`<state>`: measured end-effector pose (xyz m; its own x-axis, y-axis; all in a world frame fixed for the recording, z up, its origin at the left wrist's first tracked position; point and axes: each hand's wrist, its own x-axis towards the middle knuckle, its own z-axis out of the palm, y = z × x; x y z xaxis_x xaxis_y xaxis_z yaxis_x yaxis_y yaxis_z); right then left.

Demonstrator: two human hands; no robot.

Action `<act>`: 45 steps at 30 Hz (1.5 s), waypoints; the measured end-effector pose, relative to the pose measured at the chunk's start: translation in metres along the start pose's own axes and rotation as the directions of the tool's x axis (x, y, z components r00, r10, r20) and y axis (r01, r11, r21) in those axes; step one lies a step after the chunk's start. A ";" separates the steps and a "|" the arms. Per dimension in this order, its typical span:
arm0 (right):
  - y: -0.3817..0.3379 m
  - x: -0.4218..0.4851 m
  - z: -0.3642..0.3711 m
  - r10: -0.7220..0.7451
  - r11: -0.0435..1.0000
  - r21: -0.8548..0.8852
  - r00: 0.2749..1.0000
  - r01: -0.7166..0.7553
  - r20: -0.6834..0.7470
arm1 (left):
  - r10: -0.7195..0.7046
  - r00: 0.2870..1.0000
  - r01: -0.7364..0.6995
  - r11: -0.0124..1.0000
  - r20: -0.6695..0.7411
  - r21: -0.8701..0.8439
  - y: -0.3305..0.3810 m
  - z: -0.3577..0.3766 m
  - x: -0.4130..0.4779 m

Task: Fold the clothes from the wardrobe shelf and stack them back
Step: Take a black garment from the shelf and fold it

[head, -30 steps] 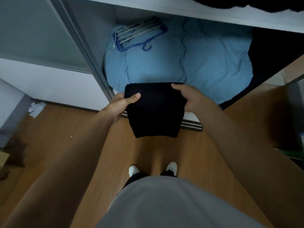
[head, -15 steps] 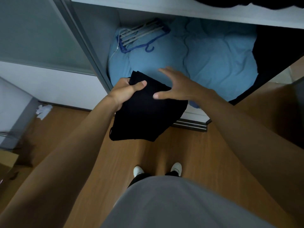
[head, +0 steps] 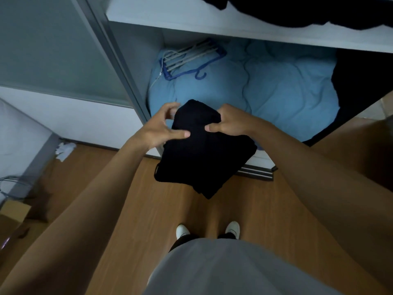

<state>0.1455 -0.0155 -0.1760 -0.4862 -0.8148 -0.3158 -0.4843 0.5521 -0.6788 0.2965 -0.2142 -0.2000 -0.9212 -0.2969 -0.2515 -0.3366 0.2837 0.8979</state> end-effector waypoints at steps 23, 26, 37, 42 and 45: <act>-0.056 -0.015 0.013 0.086 0.978 0.207 0.875 0.017 -0.476 | -0.235 0.969 0.181 0.442 0.081 -0.879 0.013 -0.050 0.015; -0.065 -0.004 -0.003 0.437 0.518 0.840 0.895 -0.164 -0.094 | -0.102 0.994 0.087 0.430 0.048 -0.899 0.036 -0.071 0.020; -0.117 0.091 -0.099 0.281 0.406 0.858 0.850 0.315 -0.445 | 0.044 0.999 -0.044 0.732 -0.017 -0.680 0.120 -0.165 0.083; -0.125 0.168 -0.160 0.241 0.477 0.763 0.769 0.437 -0.592 | 0.158 0.981 -0.190 0.682 -0.112 -0.706 0.154 -0.216 0.137; -0.121 0.231 -0.187 0.299 0.529 0.774 0.778 0.347 -0.553 | 0.104 0.915 -0.306 0.808 -0.389 -0.504 0.160 -0.226 0.188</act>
<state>-0.0445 -0.2375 -0.0425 -0.9251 -0.3708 -0.0814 0.1377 -0.1279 -0.9822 0.1136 -0.4303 -0.0219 -0.8023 -0.5969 0.0038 0.1082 -0.1392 0.9843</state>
